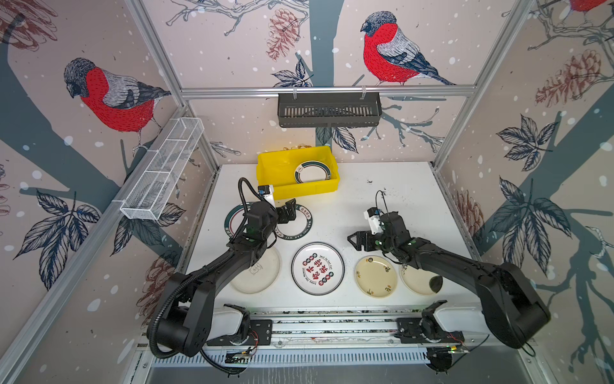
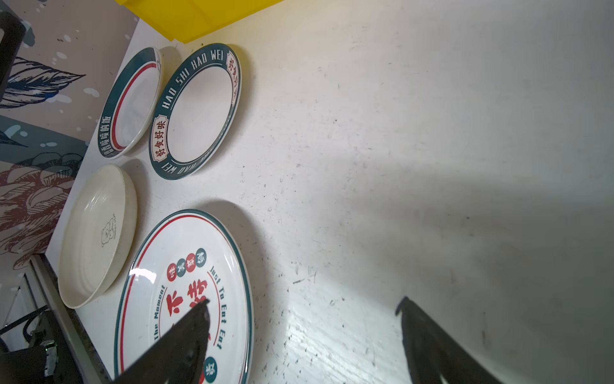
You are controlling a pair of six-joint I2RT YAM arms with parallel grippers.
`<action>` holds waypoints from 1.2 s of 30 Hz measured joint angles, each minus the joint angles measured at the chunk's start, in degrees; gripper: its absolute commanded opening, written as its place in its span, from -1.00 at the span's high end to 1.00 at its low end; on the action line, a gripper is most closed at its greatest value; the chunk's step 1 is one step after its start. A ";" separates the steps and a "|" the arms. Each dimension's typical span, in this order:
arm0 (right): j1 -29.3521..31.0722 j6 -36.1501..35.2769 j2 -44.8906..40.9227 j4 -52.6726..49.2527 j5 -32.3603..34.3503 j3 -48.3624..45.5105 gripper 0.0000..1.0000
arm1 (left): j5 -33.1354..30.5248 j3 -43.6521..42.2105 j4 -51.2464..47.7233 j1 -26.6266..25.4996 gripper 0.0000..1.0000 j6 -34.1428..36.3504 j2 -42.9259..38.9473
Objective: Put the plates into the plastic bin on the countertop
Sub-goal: 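Return the left gripper to the table while the right gripper reaches the red-character plate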
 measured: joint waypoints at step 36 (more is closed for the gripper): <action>9.62 1.88 12.66 0.76 -5.40 4.46 0.21 | 7.50 -7.21 3.43 -0.04 -0.95 -2.14 -1.79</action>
